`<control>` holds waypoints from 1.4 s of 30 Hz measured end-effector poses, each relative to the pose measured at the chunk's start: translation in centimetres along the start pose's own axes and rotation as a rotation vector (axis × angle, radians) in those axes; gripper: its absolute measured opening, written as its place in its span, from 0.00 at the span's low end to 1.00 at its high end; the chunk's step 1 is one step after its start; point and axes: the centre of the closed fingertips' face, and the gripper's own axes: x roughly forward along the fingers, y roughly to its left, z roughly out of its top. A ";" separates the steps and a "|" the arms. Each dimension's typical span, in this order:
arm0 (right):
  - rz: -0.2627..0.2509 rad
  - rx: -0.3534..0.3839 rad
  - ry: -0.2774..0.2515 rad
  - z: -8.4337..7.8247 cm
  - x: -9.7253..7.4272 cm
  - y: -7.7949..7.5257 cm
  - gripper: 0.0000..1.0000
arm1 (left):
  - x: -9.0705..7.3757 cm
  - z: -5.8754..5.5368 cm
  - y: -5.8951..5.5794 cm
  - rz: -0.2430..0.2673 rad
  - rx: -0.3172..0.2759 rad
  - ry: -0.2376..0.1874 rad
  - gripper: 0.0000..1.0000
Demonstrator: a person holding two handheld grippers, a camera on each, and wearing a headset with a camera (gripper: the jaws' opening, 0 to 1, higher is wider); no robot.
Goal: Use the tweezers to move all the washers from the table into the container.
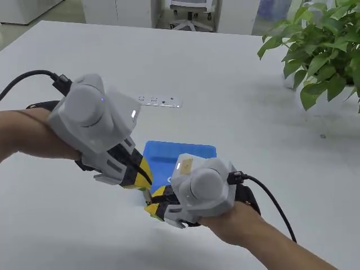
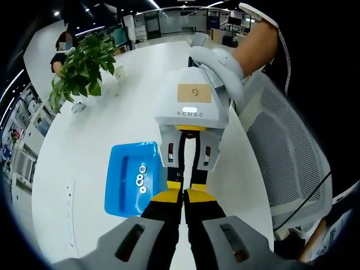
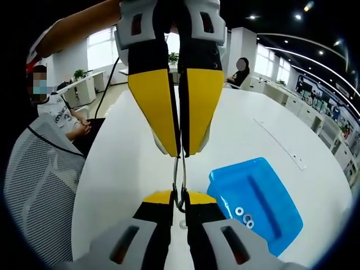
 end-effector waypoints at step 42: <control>-0.065 0.026 -0.009 -0.5 1.6 -7.8 0.09 | 1.2 -0.8 7.3 0.041 0.030 0.031 0.05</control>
